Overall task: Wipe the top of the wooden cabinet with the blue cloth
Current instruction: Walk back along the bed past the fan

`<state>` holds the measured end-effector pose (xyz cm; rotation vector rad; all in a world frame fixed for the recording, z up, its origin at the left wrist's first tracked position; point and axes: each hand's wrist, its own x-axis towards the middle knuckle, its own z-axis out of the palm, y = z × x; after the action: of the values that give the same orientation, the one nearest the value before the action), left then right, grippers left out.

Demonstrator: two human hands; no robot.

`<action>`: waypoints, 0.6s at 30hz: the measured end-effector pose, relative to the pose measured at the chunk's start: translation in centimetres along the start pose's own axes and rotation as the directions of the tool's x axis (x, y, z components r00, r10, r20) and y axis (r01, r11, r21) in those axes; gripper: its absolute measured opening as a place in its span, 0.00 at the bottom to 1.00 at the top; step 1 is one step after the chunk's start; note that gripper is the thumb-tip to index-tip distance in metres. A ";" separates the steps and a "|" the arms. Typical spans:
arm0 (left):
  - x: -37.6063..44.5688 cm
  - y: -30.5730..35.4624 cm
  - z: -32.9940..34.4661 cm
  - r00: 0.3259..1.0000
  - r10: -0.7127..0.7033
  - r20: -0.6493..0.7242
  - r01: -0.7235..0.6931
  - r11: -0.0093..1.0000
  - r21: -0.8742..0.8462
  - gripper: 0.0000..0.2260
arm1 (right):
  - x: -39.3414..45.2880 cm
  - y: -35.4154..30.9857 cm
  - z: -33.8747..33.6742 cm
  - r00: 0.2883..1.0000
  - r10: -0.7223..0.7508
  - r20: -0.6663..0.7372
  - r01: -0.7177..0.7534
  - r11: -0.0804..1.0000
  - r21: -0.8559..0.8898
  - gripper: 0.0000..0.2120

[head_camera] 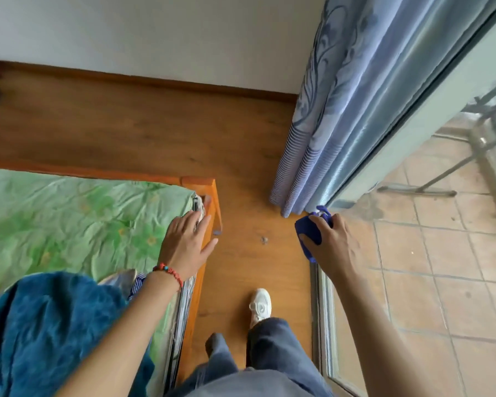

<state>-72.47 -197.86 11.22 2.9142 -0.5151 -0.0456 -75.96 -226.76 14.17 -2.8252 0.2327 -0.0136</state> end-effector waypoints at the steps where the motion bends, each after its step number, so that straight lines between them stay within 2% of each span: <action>1: 1.9 -0.1 -0.3 1.000 -0.012 -0.009 0.012 1.000 0.000 0.26 | 2.2 0.1 -0.2 1.000 -0.023 -0.005 0.023 1.000 0.009 0.19; 8: 13.6 -2.1 -1.6 0.994 -0.107 -0.035 0.105 0.994 -0.041 0.25 | 15.9 -1.6 -1.8 0.986 -0.163 0.026 0.163 0.986 -0.020 0.20; 14: 23.5 -6.6 -1.4 0.989 -0.149 -0.001 0.149 0.988 -0.047 0.25 | 27.3 -4.9 -0.7 0.974 -0.221 0.041 0.222 0.975 -0.020 0.21; 18: 30.5 -10.7 -1.2 0.985 -0.167 0.031 0.169 0.983 -0.074 0.25 | 35.5 -7.1 0.1 0.979 -0.201 0.035 0.203 0.978 -0.043 0.20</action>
<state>-40.17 -198.16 10.51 2.8779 -0.2629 -0.1214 -39.79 -225.83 15.69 -2.8805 -0.0628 -0.0095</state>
